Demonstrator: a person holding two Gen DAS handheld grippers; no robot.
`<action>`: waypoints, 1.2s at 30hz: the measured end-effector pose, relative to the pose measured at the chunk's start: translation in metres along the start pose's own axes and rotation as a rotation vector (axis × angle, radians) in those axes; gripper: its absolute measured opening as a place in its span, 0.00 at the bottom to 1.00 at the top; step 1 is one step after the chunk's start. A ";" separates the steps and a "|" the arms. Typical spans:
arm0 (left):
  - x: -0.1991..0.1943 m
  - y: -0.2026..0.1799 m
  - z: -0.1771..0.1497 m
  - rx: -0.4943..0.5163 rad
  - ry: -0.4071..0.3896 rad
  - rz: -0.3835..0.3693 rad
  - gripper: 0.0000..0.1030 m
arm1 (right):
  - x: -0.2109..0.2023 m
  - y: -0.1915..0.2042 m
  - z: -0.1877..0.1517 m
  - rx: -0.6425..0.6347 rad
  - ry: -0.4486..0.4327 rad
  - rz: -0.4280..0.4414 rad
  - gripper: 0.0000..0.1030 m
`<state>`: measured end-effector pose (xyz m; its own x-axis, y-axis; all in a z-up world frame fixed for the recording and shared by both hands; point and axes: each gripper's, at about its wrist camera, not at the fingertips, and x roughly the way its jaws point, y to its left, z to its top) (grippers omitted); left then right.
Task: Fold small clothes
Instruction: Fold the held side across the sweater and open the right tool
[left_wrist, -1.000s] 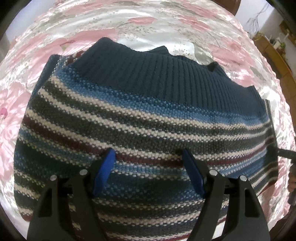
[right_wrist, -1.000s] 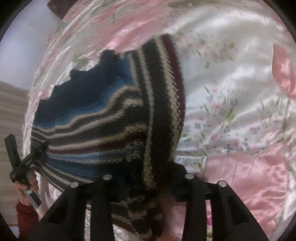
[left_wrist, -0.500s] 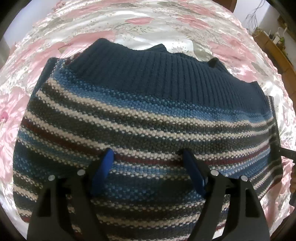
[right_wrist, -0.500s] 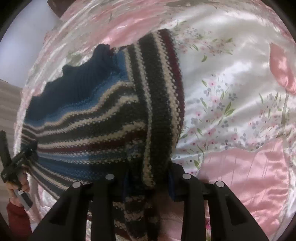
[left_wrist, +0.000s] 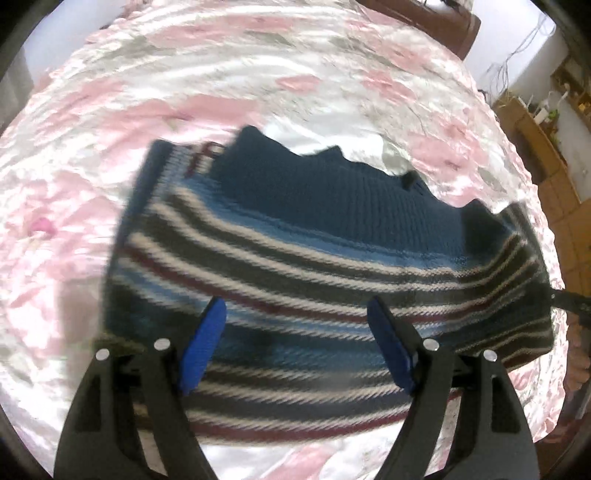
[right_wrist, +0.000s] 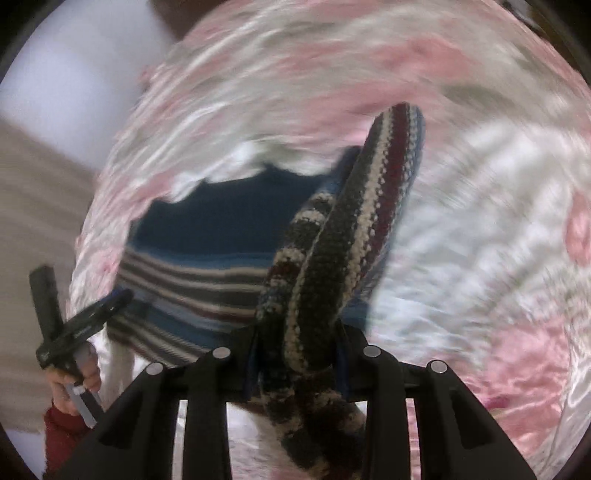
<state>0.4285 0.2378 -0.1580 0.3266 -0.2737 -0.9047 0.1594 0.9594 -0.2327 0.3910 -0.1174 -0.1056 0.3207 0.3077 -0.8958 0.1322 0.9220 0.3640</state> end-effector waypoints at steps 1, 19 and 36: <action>-0.002 0.005 -0.001 -0.003 -0.001 0.003 0.76 | 0.003 0.017 0.001 -0.035 0.003 -0.002 0.31; -0.001 0.014 -0.005 -0.071 0.020 -0.068 0.76 | 0.077 0.101 -0.016 -0.183 0.116 0.057 0.56; 0.062 -0.113 -0.001 -0.049 0.194 -0.273 0.77 | -0.004 -0.057 -0.045 0.009 0.061 -0.018 0.55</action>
<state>0.4295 0.1120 -0.1887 0.0938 -0.5075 -0.8565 0.1704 0.8558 -0.4884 0.3395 -0.1609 -0.1341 0.2605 0.3052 -0.9160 0.1457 0.9254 0.3498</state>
